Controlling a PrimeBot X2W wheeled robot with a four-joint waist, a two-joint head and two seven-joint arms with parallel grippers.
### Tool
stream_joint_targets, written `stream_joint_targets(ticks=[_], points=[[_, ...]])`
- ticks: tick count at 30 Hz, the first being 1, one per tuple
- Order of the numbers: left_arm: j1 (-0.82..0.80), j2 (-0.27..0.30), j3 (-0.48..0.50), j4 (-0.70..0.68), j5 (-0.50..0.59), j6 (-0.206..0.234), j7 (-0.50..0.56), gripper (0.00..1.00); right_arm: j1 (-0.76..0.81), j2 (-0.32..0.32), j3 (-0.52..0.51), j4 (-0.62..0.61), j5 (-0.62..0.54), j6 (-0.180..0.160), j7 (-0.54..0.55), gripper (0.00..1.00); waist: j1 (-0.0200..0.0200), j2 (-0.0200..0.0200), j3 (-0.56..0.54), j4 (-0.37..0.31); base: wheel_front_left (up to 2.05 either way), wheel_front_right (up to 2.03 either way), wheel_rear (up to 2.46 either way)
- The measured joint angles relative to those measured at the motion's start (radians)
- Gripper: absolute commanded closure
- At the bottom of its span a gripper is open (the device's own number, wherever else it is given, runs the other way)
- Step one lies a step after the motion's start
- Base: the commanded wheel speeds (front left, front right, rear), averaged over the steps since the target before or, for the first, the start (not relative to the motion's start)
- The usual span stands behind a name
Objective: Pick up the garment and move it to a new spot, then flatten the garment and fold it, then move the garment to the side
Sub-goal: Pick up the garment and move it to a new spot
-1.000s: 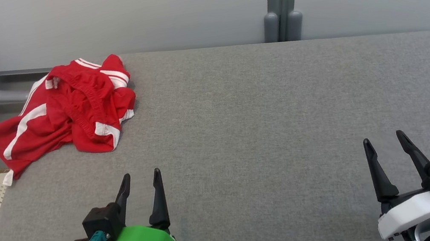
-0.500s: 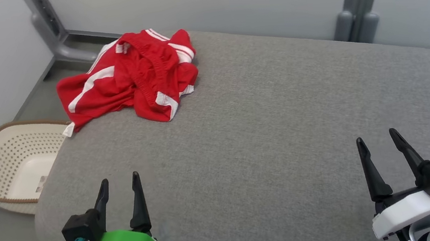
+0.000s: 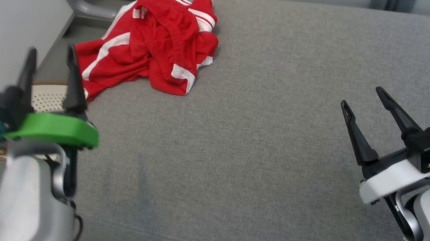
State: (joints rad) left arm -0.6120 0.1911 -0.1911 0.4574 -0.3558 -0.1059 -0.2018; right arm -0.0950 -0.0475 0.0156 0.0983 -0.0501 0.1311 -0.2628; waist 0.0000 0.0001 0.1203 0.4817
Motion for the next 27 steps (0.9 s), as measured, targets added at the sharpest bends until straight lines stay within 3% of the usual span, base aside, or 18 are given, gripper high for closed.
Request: stream_joint_targets(ticks=[6, 11, 18, 27], points=[[-0.260, 0.058, 0.001, 0.115, -0.030, -0.017, 0.077, 0.00, -0.061, 0.000, 0.001, -0.024, -0.067, 0.000, 0.000, 0.00, 0.0000, 0.0000, 0.097, -0.035, 0.00, 0.00, 0.00], [-0.393, 0.061, -0.030, 0.260, -0.127, -0.021, 0.226, 0.00, -0.077, 0.000, -0.022, -0.035, -0.110, 0.000, 0.000, 0.00, 0.0000, -0.0001, 0.196, -0.090, 0.00, 0.00, 0.00], [-0.422, 0.082, -0.209, 0.337, -0.251, -0.022, 0.366, 0.00, -0.077, -0.001, -0.054, -0.061, -0.139, 0.000, 0.000, 0.00, 0.0000, 0.0000, 0.312, -0.162, 0.00, 0.00, 0.00], [-0.419, 0.112, -0.297, 0.433, -0.378, -0.023, 0.362, 0.00, -0.077, -0.001, -0.065, -0.090, -0.149, 0.000, 0.000, 0.00, 0.0000, 0.0000, 0.415, -0.228, 0.00, 0.00, 0.00]])
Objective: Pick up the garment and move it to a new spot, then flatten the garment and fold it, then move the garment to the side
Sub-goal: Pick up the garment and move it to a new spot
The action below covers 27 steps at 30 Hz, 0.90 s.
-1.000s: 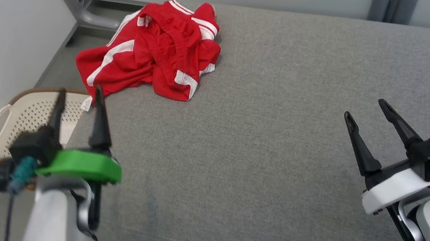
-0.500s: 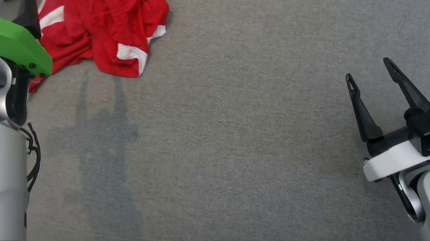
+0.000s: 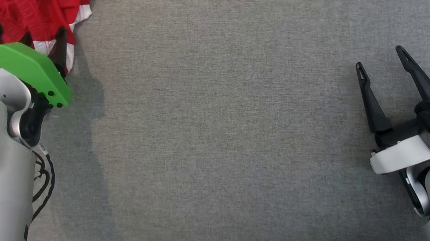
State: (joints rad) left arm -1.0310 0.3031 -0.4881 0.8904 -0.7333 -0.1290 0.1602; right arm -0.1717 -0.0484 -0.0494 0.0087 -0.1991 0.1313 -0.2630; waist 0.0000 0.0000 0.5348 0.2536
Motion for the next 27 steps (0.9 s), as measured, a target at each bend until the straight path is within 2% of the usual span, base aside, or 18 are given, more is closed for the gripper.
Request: stream_joint_targets(ticks=[4, 5, 6, 8, 9, 17, 27], points=[[-0.005, -0.004, -0.018, 0.051, -0.026, 0.000, -0.003, 0.00, -0.004, 0.001, 0.001, -0.007, -0.001, 0.000, -0.003, 0.00, 0.0000, 0.0000, 0.025, -0.017, 0.00, 0.00, 0.00], [-0.005, -0.007, -0.026, 0.056, -0.035, 0.000, -0.003, 0.17, -0.005, 0.001, 0.001, -0.007, -0.001, 0.000, -0.003, 0.00, 0.0000, 0.0000, 0.029, -0.020, 0.00, 0.00, 0.00], [-0.007, -0.007, -0.031, 0.058, -0.043, 0.000, -0.003, 0.51, -0.005, 0.001, 0.001, -0.007, -0.001, 0.000, -0.003, 0.00, 0.0000, 0.0000, 0.031, -0.021, 0.00, 0.00, 0.00], [-0.014, -0.005, -0.049, 0.062, -0.056, 0.000, -0.005, 0.87, -0.008, 0.001, 0.001, -0.004, -0.001, 0.000, -0.003, 0.00, 0.0000, 0.0000, 0.030, -0.022, 0.00, 0.00, 0.00], [-0.015, -0.004, -0.059, 0.062, -0.061, 0.000, -0.015, 1.00, -0.009, 0.001, 0.001, -0.001, 0.000, 0.000, -0.003, 0.00, 0.0000, 0.0000, 0.028, -0.021, 0.00, 0.00, 0.00], [-0.039, 0.032, -0.126, 0.040, -0.084, 0.000, -0.088, 1.00, -0.015, 0.000, 0.006, 0.037, 0.030, 0.000, -0.002, 0.00, 0.0000, 0.0000, -0.023, -0.020, 0.00, 0.00, 0.00], [-0.138, 0.066, -0.261, -0.082, -0.074, 0.000, -0.117, 1.00, 0.002, 0.000, 0.023, 0.097, 0.143, 0.000, -0.001, 0.00, 0.0000, 0.0000, -0.165, -0.038, 0.00, 0.00, 0.00]])
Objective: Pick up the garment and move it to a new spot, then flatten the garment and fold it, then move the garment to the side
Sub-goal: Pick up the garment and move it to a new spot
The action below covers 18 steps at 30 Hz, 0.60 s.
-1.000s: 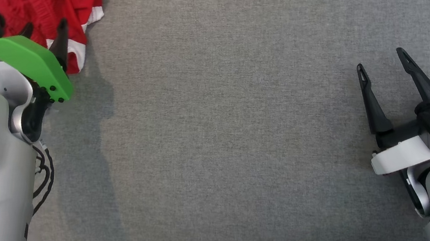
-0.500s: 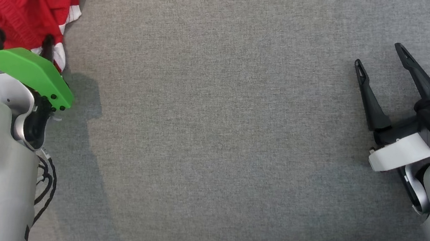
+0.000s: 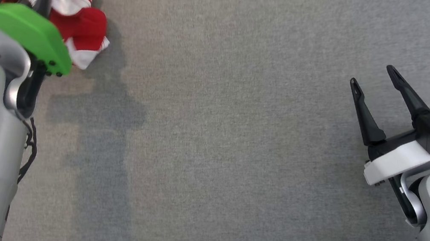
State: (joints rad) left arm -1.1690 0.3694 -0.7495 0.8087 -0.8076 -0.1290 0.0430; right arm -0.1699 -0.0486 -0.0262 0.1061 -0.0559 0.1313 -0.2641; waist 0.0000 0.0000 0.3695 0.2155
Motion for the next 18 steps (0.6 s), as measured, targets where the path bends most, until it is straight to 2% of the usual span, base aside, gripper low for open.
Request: stream_joint_targets(ticks=[6, 18], points=[[-0.054, -0.012, -0.091, -0.090, -0.001, 0.000, 0.023, 1.00, 0.037, 0.000, -0.002, 0.030, 0.064, 0.000, 0.000, 0.00, 0.0000, 0.0000, -0.103, -0.041, 0.00, 0.00, 0.00], [-0.034, -0.222, -0.137, -0.243, -0.132, 0.000, 0.025, 1.00, 0.105, -0.001, -0.030, 0.046, 0.117, 0.000, 0.000, 0.00, 0.0000, 0.0001, -0.221, -0.234, 0.00, 0.00, 0.00]])
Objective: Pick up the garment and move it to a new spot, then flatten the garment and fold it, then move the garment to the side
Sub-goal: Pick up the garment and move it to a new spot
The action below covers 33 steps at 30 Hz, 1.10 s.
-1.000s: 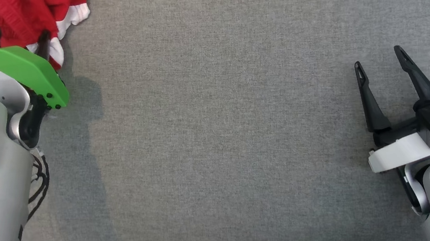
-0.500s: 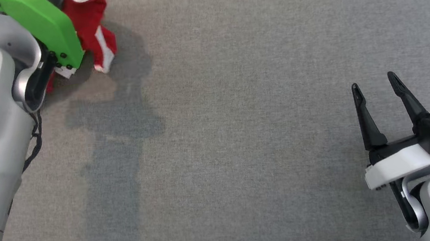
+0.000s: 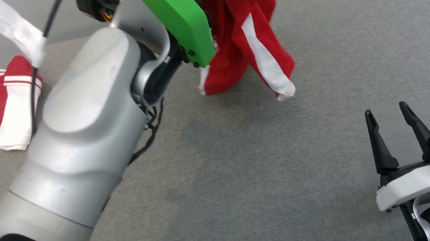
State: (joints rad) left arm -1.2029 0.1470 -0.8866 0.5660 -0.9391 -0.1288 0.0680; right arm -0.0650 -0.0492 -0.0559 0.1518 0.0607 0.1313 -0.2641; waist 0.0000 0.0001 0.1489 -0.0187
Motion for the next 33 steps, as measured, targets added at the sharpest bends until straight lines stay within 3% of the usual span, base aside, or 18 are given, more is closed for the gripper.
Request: stream_joint_targets(ticks=[7, 13, 21, 29, 31, 33], points=[[0.181, -0.066, 0.001, 0.088, -0.056, 0.065, -0.084, 1.00, -0.014, 0.000, 0.006, -0.007, 0.019, 0.000, 0.000, 0.00, 0.0000, 0.0000, 0.014, -0.097, 0.00, 0.00, 0.00], [0.332, -0.074, 0.003, 0.243, -0.081, 0.102, -0.168, 1.00, -0.046, 0.000, 0.013, -0.010, 0.033, 0.000, 0.000, 0.00, 0.0000, 0.0000, 0.081, -0.126, 0.00, 0.00, 0.00], [0.377, -0.068, 0.015, 0.385, -0.094, 0.072, -0.239, 1.00, -0.068, 0.000, 0.013, -0.008, 0.031, 0.000, 0.000, 0.00, 0.0000, 0.0000, 0.149, -0.121, 0.00, 0.00, 0.00], [0.377, -0.065, 0.022, 0.423, -0.109, 0.031, -0.266, 1.00, -0.071, 0.000, 0.014, -0.004, 0.024, 0.000, 0.000, 0.00, 0.0000, 0.0000, 0.142, -0.083, 0.00, 0.00, 0.00], [0.379, -0.064, 0.022, 0.419, -0.113, 0.023, -0.273, 0.98, -0.070, 0.000, 0.013, -0.002, 0.023, 0.000, 0.000, 0.00, 0.0000, 0.0000, 0.134, -0.076, 0.00, 0.00, 0.00], [0.389, -0.062, 0.022, 0.408, -0.117, 0.017, -0.278, 0.90, -0.067, 0.000, 0.011, 0.000, 0.021, 0.000, 0.000, 0.00, 0.0000, 0.0000, 0.126, -0.070, 0.00, 0.00, 0.00]])
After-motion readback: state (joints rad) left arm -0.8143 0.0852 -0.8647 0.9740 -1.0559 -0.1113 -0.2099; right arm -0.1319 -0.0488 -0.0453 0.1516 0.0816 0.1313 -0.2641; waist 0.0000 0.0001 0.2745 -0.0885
